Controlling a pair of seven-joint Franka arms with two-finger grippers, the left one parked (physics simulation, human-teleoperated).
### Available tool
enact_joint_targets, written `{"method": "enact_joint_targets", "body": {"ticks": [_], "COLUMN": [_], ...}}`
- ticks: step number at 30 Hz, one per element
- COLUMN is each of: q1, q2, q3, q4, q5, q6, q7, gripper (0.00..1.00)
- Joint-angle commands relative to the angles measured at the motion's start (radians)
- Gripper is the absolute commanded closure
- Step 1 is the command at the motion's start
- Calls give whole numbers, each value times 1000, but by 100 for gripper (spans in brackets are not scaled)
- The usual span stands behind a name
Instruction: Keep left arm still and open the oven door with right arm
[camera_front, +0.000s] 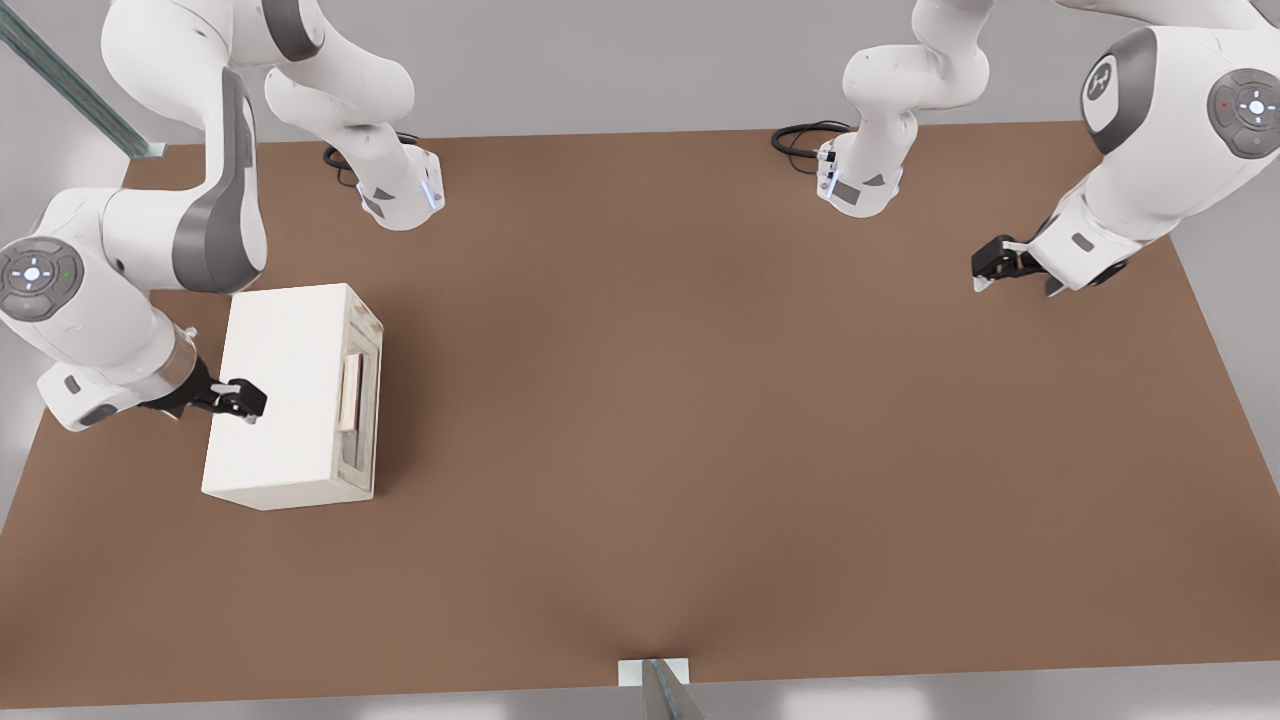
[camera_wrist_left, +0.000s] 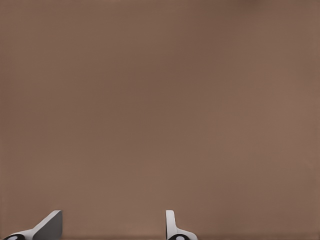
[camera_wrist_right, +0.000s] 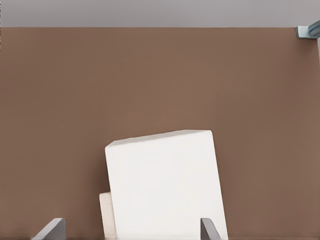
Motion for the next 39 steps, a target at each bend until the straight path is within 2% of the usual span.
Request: {"method": "enact_joint_targets", "body": {"ticks": [1, 3, 4, 5, 6, 7, 8, 9, 10, 11, 15, 17, 20, 29, 39], "q1": [1, 67, 164, 193, 274, 288, 342, 359, 375, 397, 457, 448, 417, 395, 383], "q2": [20, 35, 35, 64, 98, 88, 98, 101, 101, 112, 180, 181, 154, 173, 149], "q3": [-1, 2, 7, 7, 7, 7, 8, 8, 8, 8, 8, 8, 5, 0, 0], "q4": [13, 8, -42, -71, -74, -105, -171, -206, -245, -266, -254, -255, -360, -450, -472], "q5": [4, -80, -258, -311, -465, -480, -531, -552, -588, -608, -609, -597, -608, -629, -631], "q6": [-37, -71, -121, -150, -239, -252, -247, -239, -233, -230, -309, -278, -114, 3, 0], "q7": [-155, -156, -49, -18, 32, 63, 239, 336, 434, 505, 665, 732, 807, 843, 832], "gripper": [0, 0, 0, 0, 0, 0, 0, 8, 48, 79, 79, 79, 79, 79, 79]}}
